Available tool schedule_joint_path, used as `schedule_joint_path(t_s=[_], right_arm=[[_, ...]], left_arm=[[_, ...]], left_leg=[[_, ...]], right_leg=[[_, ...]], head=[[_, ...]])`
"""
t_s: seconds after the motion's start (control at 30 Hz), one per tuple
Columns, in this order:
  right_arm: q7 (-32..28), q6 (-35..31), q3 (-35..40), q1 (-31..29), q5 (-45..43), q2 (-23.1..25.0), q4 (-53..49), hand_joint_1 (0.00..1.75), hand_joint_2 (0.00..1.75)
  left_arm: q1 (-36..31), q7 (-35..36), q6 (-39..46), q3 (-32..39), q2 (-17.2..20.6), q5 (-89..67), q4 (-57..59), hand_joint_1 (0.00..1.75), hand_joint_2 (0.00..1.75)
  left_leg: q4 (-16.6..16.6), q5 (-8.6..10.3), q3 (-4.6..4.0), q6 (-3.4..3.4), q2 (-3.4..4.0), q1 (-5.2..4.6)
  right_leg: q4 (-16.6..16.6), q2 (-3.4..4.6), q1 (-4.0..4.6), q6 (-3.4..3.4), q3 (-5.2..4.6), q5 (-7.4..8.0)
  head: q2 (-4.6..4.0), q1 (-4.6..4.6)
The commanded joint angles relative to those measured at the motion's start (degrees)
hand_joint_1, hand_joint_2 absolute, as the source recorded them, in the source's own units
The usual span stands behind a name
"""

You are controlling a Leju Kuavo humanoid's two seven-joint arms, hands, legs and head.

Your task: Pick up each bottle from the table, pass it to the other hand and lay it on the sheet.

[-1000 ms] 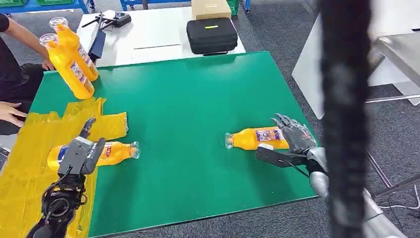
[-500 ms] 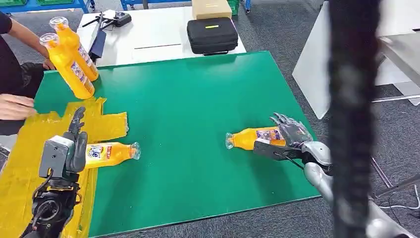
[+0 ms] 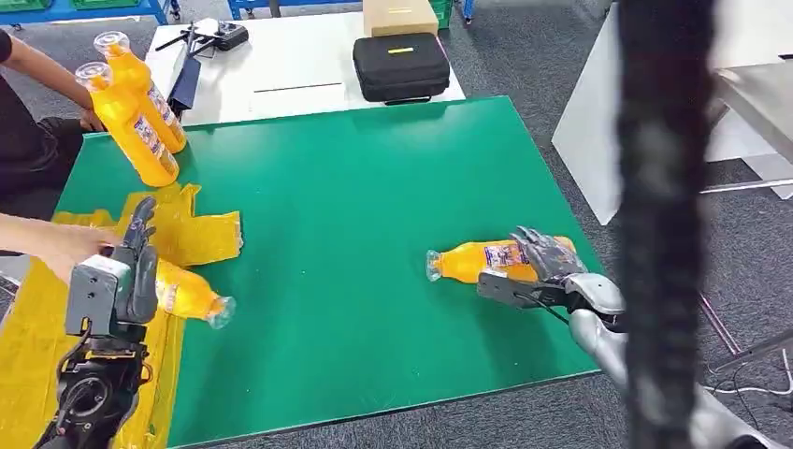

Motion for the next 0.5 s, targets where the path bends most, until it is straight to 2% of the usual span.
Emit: schedule_joint_path(t_s=[0.03, 0.23, 0.37, 0.4, 0.43, 0.5], right_arm=[[-0.14, -1.18, 3.72, -3.39, 3.68, 1.59, 16.37, 0.00, 1.75], [0.40, -3.45, 5.64, -6.91, 9.35, 0.40, 29.47, 0.00, 1.75], [0.21, -1.97, 5.37, -6.33, 9.91, 1.50, 34.29, 0.00, 1.75], [0.22, -1.96, 5.27, -5.96, 9.90, 1.57, 34.88, 1.43, 1.75], [-0.13, -0.55, 5.53, -6.17, 10.24, 1.96, 36.68, 1.75, 1.75], [-1.22, 1.68, 6.24, -6.08, 10.65, 2.36, 39.28, 1.75, 1.75]], left_arm=[[-2.02, 0.15, 1.39, -2.86, 0.80, 0.96, -1.58, 0.00, 0.00], [-0.47, 0.89, 1.62, -1.90, -0.14, 2.05, -3.54, 0.00, 0.00], [-1.43, 0.91, 1.45, -2.28, -0.14, 3.44, -3.28, 0.00, 0.00], [-1.59, 0.86, 1.51, -2.40, -0.16, 3.47, -3.25, 0.00, 0.00], [-1.78, 0.75, 1.73, -2.43, -0.42, 3.99, -3.28, 0.00, 0.00], [-2.07, 0.91, 1.92, -2.69, -0.83, 4.18, -3.69, 0.00, 0.00]], left_leg=[[0.01, -0.11, 0.23, -0.17, 0.02, 0.10], [0.00, -0.10, 0.25, -0.11, 0.02, 0.07], [-0.02, -0.11, 0.50, -0.13, -0.10, 0.14], [0.04, -0.20, 0.63, -0.29, -0.14, 0.20], [-0.02, -0.08, 0.63, -0.13, -0.17, 0.15], [0.09, -0.30, 0.85, -0.17, -0.17, 0.17]], right_leg=[[-0.06, -0.08, 0.10, -0.03, 0.27, -0.10], [-0.08, -0.06, 0.08, 0.00, 0.29, -0.08], [-0.19, -0.23, 0.16, -0.01, 0.57, -0.08], [-0.18, -0.38, 0.22, -0.01, 0.75, -0.19], [-0.28, -0.28, 0.18, 0.01, 0.72, -0.11], [-0.27, -0.28, 0.20, 0.16, 0.56, -0.36]], head=[[0.00, -0.02], [0.00, -0.02], [0.00, 0.00], [0.00, -0.02], [0.00, 0.02], [0.00, 0.00]])
